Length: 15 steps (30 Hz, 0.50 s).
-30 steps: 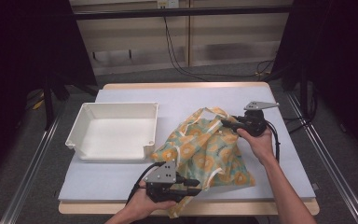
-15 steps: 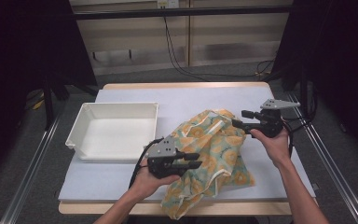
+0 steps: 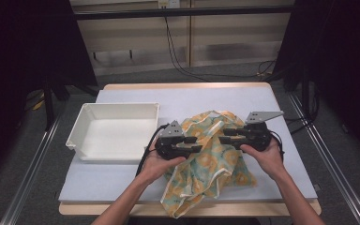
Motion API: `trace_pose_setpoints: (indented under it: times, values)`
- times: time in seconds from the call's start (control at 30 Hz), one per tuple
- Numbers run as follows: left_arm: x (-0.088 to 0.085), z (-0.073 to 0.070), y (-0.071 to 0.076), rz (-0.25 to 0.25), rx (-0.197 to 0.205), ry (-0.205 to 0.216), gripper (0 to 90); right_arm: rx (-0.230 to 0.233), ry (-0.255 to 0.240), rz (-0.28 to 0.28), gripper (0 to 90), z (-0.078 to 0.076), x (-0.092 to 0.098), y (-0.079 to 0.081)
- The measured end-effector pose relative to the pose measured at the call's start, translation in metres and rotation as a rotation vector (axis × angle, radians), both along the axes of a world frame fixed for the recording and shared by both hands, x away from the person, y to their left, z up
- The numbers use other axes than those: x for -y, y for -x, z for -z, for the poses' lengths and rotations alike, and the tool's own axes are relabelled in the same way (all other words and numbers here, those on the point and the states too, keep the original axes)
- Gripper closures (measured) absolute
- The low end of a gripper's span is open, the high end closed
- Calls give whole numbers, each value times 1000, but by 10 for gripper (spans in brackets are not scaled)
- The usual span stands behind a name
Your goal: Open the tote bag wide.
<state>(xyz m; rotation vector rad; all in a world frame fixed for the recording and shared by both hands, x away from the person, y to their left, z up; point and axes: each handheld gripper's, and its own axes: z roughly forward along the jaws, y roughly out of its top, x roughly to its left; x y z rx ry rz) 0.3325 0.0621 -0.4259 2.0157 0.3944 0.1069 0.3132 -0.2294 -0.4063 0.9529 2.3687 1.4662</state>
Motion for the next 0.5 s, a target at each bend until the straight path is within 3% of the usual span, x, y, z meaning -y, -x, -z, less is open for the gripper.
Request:
trace_pose_setpoints:
  times: [0.13,0.2,0.3,0.33,0.4,0.43,0.47,0.5]
  values:
    - [4,8,1,35,-25,-6,445,-36,38,-2,371,14,-13,-9]
    - [5,10,2,56,-19,-12,349,-42,49,-8,323,19,-18,-12]
    - [6,11,3,67,-11,-22,308,-37,59,-7,262,23,-21,-15]
    - [6,12,3,55,1,-55,319,-41,57,-16,233,27,-23,-18]
    - [6,12,2,48,2,-62,356,-48,54,-17,223,29,-23,-19]
    - [4,12,1,17,1,-68,459,-56,61,-28,215,32,-26,-20]
    - [4,12,1,17,1,-68,528,-56,61,-28,215,32,-26,-20]
    - [2,12,-1,4,4,-72,528,-61,66,-33,214,34,-28,-21]
